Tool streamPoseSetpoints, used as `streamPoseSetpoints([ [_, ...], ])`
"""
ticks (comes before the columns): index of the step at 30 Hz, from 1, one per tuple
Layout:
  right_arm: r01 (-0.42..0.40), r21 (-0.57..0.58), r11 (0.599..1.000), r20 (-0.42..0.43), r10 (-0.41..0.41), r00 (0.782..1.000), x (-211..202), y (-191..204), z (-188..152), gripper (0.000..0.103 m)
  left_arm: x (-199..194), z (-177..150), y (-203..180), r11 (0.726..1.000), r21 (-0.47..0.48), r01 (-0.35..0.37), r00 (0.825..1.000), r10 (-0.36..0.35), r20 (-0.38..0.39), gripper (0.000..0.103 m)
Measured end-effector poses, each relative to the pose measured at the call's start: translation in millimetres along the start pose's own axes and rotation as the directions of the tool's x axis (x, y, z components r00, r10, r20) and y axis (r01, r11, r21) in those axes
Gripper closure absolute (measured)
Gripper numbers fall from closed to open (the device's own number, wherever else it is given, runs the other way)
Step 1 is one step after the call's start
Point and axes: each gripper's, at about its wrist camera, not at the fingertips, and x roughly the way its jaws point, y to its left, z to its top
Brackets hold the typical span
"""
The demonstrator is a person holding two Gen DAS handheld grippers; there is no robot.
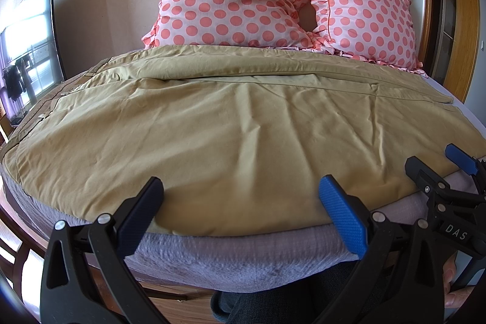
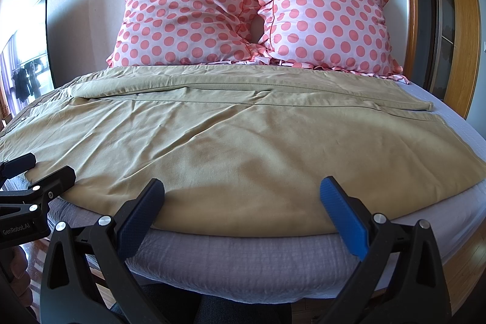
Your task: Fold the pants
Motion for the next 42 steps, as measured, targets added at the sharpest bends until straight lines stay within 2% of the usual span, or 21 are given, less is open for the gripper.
streamPoseSetpoints([
  [9, -0.017, -0.007, 1.000, -0.015, 0.017, 1.000, 2, -2, 3, 0.001, 0, 1, 0, 1.000, 0.001, 0.004, 1.000, -0.004, -0.011, 0.002],
  [11, -0.044, 0.000, 0.999, -0.041, 0.044, 0.998, 5, -12, 12, 0.001, -4, 5, 1, 1.000, -0.003, 0.013, 0.999, -0.013, -0.030, 0.002],
  [13, -0.047, 0.013, 0.999, -0.018, 0.047, 0.999, 1, -29, 32, 0.001, -2, 11, 6, 0.999, -0.019, 0.031, 0.999, -0.032, -0.041, 0.002],
  [15, 0.006, -0.001, 1.000, 0.023, -0.006, 1.000, -1, -48, 58, 0.001, -7, 20, 13, 0.998, -0.036, 0.048, 0.999, -0.049, -0.020, 0.002],
  [18, 0.153, -0.016, 0.988, 0.037, -0.152, 0.988, 15, -86, 107, 0.001, -18, 44, 27, 0.997, -0.065, 0.048, 0.998, -0.045, 0.044, 0.002],
  [20, 0.230, 0.004, 0.973, 0.001, -0.230, 0.973, 42, -118, 140, 0.001, -18, 57, 36, 0.994, -0.095, 0.053, 0.997, -0.048, 0.063, 0.002],
  [24, 0.308, 0.133, 0.942, -0.141, -0.289, 0.947, 117, -186, 190, 0.004, -7, 72, 56, 0.973, -0.192, 0.129, 0.991, -0.120, 0.059, 0.002],
  [25, 0.346, 0.171, 0.922, -0.192, -0.314, 0.930, 139, -204, 198, 0.009, -4, 73, 62, 0.963, -0.225, 0.151, 0.988, -0.141, 0.061, 0.002],
  [26, 0.377, 0.209, 0.902, -0.240, -0.327, 0.914, 160, -220, 204, 0.022, -1, 74, 67, 0.952, -0.255, 0.167, 0.986, -0.156, 0.062, 0.002],
  [27, 0.404, 0.244, 0.882, -0.288, -0.332, 0.898, 180, -235, 209, 0.028, 2, 75, 73, 0.941, -0.284, 0.185, 0.983, -0.173, 0.066, 0.002],
  [30, 0.468, 0.337, 0.817, -0.396, -0.328, 0.858, 236, -273, 220, 0.034, 7, 78, 84, 0.927, -0.319, 0.199, 0.980, -0.184, 0.076, 0.002],
  [35, 0.586, 0.372, 0.720, -0.502, -0.375, 0.779, 298, -307, 222, 0.044, 13, 85, 94, 0.940, -0.306, 0.154, 0.987, -0.133, 0.086, 0.002],
  [36, 0.612, 0.373, 0.698, -0.531, -0.380, 0.757, 306, -312, 218, 0.046, 16, 86, 95, 0.943, -0.299, 0.146, 0.989, -0.128, 0.077, 0.002],
  [38, 0.644, 0.379, 0.665, -0.534, -0.410, 0.739, 307, -314, 211, 0.048, 21, 87, 96, 0.947, -0.291, 0.139, 0.990, -0.127, 0.059, 0.002],
  [39, 0.645, 0.375, 0.665, -0.527, -0.420, 0.739, 307, -313, 209, 0.052, 23, 87, 96, 0.947, -0.290, 0.140, 0.990, -0.130, 0.053, 0.002],
  [40, 0.640, 0.366, 0.676, -0.516, -0.424, 0.744, 306, -312, 206, 0.059, 25, 86, 97, 0.946, -0.290, 0.144, 0.989, -0.135, 0.052, 0.002],
  [41, 0.640, 0.357, 0.681, -0.501, -0.439, 0.746, 303, -310, 203, 0.089, 25, 85, 97, 0.945, -0.292, 0.147, 0.989, -0.138, 0.052, 0.002],
  [42, 0.628, 0.357, 0.691, -0.480, -0.441, 0.759, 300, -312, 199, 0.093, 26, 85, 97, 0.944, -0.293, 0.151, 0.988, -0.142, 0.052, 0.002],
])
